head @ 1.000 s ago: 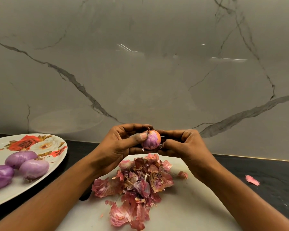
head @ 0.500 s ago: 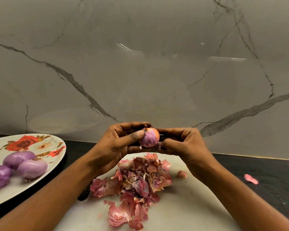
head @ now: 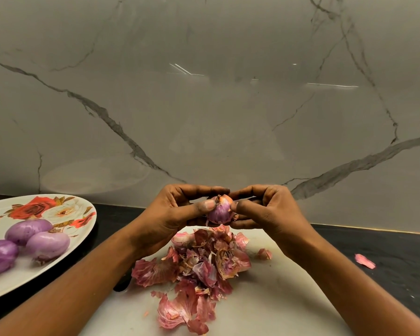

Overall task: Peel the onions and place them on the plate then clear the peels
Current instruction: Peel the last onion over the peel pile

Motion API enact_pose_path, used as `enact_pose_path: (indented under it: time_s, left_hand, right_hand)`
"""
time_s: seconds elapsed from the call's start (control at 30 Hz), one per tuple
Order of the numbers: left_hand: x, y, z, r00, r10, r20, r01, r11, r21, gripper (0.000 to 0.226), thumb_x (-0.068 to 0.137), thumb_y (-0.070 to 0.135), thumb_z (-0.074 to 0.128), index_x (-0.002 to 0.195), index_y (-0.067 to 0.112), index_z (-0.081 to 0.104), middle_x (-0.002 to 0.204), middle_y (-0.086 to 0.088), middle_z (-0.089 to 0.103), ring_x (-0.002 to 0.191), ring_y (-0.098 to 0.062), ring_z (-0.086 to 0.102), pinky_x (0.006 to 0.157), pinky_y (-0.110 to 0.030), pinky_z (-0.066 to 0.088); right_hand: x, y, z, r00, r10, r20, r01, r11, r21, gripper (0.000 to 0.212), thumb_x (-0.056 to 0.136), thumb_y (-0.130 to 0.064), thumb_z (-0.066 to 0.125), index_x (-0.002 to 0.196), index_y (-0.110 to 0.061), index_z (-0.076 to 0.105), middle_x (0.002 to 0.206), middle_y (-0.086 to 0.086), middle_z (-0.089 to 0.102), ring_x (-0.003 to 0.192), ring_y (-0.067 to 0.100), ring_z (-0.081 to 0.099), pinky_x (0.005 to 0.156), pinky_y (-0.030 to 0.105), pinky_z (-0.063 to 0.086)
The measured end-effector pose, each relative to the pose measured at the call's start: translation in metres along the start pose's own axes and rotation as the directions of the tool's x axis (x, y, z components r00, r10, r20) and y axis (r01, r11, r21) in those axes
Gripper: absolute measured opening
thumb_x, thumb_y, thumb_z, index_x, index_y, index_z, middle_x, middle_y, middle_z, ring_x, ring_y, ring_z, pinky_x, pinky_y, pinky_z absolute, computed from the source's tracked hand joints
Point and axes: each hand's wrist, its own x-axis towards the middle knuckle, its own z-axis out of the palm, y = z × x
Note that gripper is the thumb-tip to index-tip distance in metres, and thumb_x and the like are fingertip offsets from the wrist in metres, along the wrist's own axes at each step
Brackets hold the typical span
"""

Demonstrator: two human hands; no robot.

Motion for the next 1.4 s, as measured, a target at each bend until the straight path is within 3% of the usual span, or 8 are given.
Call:
enact_pose_path:
  time_s: [0.23, 0.4, 0.53, 0.63, 0.73, 0.87, 1.13, 1.4]
  left_hand:
    - [0.0006, 0.0003, -0.0025, 0.999, 0.025, 0.025, -0.024, 0.999, -0.037, 0.039, 0.095, 0.006, 0.063, 0.133, 0.002, 0.068, 0.137, -0.013, 0.070, 0.127, -0.033, 0.067, 0.100, -0.046, 0.059]
    - [0.0019, -0.0004, -0.0033, 1.000, 0.026, 0.009, -0.026, 1.000, -0.009, 0.039, 0.095, 0.007, 0.063, 0.134, 0.003, 0.067, 0.138, -0.010, 0.070, 0.128, -0.031, 0.067, 0.100, -0.045, 0.060]
    - [0.0025, -0.0004, -0.0038, 1.000, 0.028, -0.008, -0.029, 0.999, -0.018, 0.039, 0.094, 0.007, 0.063, 0.133, 0.002, 0.067, 0.137, -0.010, 0.071, 0.126, -0.032, 0.068, 0.099, -0.044, 0.061]
    - [0.0021, -0.0005, -0.0032, 0.999, 0.032, -0.009, -0.032, 0.999, -0.020, 0.040, 0.094, 0.007, 0.063, 0.133, 0.002, 0.067, 0.137, -0.011, 0.071, 0.127, -0.032, 0.068, 0.101, -0.046, 0.059]
    - [0.0023, 0.0006, -0.0034, 0.999, 0.040, -0.003, -0.040, 0.998, -0.047, 0.039, 0.095, 0.007, 0.062, 0.133, 0.002, 0.067, 0.138, -0.011, 0.070, 0.128, -0.032, 0.067, 0.100, -0.044, 0.060]
    - [0.0021, 0.0018, -0.0031, 0.999, 0.048, 0.005, -0.047, 0.996, -0.079, 0.039, 0.096, 0.006, 0.061, 0.134, 0.001, 0.066, 0.141, -0.011, 0.068, 0.130, -0.032, 0.065, 0.101, -0.043, 0.059]
    - [0.0019, 0.0053, 0.0008, 0.999, 0.032, -0.020, -0.032, 0.999, -0.027, 0.044, 0.090, 0.008, 0.068, 0.134, 0.004, 0.065, 0.136, -0.009, 0.071, 0.125, -0.029, 0.069, 0.097, -0.041, 0.062]
    - [-0.0005, 0.0070, 0.0012, 0.995, -0.031, -0.092, 0.028, 0.999, -0.032, 0.040, 0.078, 0.010, 0.077, 0.117, 0.007, 0.076, 0.121, -0.011, 0.077, 0.111, -0.032, 0.075, 0.085, -0.035, 0.065]
  right_hand:
    - [-0.0008, 0.0015, 0.0008, 0.997, -0.077, -0.023, 0.075, 0.994, -0.082, 0.024, 0.092, 0.011, 0.067, 0.102, -0.008, 0.079, 0.088, 0.010, 0.082, 0.079, 0.025, 0.080, 0.071, 0.028, 0.065]
    - [-0.0018, -0.0019, -0.0013, 0.999, -0.035, 0.019, 0.035, 0.999, 0.011, 0.014, 0.094, -0.002, 0.072, 0.108, -0.004, 0.077, 0.092, 0.015, 0.081, 0.084, 0.029, 0.080, 0.072, 0.028, 0.065]
    - [-0.0029, -0.0019, 0.0001, 0.997, -0.042, 0.064, 0.041, 0.999, 0.011, 0.041, 0.075, -0.019, 0.084, 0.113, -0.006, 0.074, 0.096, 0.013, 0.082, 0.092, 0.028, 0.080, 0.080, 0.032, 0.066]
    - [-0.0028, -0.0012, 0.0007, 0.997, -0.055, 0.056, 0.055, 0.998, -0.005, 0.044, 0.070, -0.021, 0.085, 0.111, -0.009, 0.075, 0.096, 0.011, 0.082, 0.092, 0.027, 0.080, 0.081, 0.034, 0.066]
    - [-0.0030, -0.0007, 0.0000, 0.996, -0.089, 0.020, 0.089, 0.996, -0.029, 0.028, 0.083, -0.002, 0.082, 0.108, -0.012, 0.076, 0.095, 0.008, 0.082, 0.089, 0.025, 0.081, 0.077, 0.029, 0.064]
    - [-0.0022, 0.0016, -0.0006, 0.996, -0.091, 0.001, 0.091, 0.994, -0.058, 0.032, 0.091, 0.014, 0.067, 0.109, -0.010, 0.076, 0.095, 0.008, 0.082, 0.088, 0.025, 0.081, 0.076, 0.028, 0.064]
    - [-0.0003, -0.0015, -0.0019, 0.999, -0.036, -0.018, 0.036, 0.999, 0.023, 0.015, 0.096, -0.006, 0.071, 0.109, -0.004, 0.078, 0.096, 0.015, 0.080, 0.083, 0.030, 0.079, 0.071, 0.029, 0.065]
    - [-0.0020, -0.0035, -0.0045, 0.998, 0.013, 0.065, -0.013, 1.000, 0.000, 0.023, 0.093, -0.006, 0.074, 0.117, -0.006, 0.077, 0.097, 0.015, 0.081, 0.079, 0.028, 0.079, 0.069, 0.027, 0.064]
